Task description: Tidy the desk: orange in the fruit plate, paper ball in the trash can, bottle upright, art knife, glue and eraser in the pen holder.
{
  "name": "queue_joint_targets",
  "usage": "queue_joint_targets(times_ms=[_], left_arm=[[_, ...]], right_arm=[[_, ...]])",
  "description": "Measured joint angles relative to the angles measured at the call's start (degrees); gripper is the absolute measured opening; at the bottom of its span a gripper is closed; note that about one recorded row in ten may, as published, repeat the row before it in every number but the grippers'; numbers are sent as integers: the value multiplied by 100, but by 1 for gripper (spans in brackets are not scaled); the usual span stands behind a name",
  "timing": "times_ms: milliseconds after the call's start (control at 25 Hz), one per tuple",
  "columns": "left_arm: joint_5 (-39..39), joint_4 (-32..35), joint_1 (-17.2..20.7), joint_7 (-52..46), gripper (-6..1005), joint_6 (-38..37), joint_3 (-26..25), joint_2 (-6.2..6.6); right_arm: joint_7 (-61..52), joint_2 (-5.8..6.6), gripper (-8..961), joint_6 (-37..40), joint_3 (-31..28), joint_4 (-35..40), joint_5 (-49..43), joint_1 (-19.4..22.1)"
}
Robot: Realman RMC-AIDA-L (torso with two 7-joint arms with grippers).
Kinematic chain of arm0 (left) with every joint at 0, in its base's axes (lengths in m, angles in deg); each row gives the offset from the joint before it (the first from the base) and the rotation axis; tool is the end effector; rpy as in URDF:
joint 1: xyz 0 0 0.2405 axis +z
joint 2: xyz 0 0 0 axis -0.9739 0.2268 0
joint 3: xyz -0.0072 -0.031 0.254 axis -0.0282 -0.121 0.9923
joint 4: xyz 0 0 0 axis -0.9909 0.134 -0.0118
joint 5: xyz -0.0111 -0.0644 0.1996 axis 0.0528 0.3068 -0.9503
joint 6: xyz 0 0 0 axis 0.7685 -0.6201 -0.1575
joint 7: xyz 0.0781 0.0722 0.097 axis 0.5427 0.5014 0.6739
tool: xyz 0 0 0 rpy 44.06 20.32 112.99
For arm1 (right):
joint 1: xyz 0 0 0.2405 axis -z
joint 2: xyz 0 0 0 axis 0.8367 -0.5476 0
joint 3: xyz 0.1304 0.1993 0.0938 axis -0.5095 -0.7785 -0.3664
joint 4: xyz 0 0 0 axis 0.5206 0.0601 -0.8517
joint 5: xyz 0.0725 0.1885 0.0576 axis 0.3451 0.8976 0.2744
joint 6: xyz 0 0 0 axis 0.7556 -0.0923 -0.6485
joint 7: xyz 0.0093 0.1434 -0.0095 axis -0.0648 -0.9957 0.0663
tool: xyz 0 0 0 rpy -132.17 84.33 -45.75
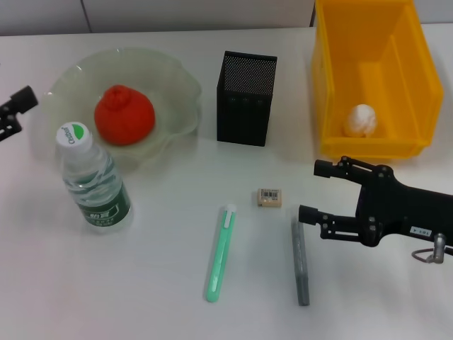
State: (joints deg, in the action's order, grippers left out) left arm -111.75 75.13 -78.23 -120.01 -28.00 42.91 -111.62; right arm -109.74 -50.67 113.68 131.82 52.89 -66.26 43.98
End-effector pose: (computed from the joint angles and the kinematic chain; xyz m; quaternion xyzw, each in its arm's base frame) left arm -0.2898 0.2495 0.1086 -0.8653 -0.1025 -0.3317 0.3615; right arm 0.2774 0.2608 -0.0231 -0.9240 0.1606 0.3137 0.1483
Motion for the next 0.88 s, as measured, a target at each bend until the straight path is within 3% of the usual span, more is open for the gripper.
queue_joint_targets(times_ms=[200,280,480,600,680,800,880], left_arm=[[328,-378,48,532,771,-561,-231,0],[398,-1028,13,1106,774,-1097,-330,21],[217,-1951,-2,1929,773,-1376,-315,33],[-273,-2516,-28,2428,770,-1503,-314,36],[-420,-2611,-30,2489,768,-1500,-318,37],[-708,-2810,-36,2562,765,-1478,-344,34],[-879,-2910,-37,2577,765,-1470,-345,38]], right_arm=[[-808,2,843,-52,-12,548,-37,30],[-1418,5,843,-55,-15,1016,-220,38],[-3409,-3,843,-54,5,2487,-1344,-140],[-4958,-9,843,35,176,3356,-2439,-663],[-5267,-4,843,58,285,3487,-2678,-815],[-6354,-7,839,56,1030,3936,-3629,-1384],[-6703,-9,835,44,1224,4040,-3891,-1512]])
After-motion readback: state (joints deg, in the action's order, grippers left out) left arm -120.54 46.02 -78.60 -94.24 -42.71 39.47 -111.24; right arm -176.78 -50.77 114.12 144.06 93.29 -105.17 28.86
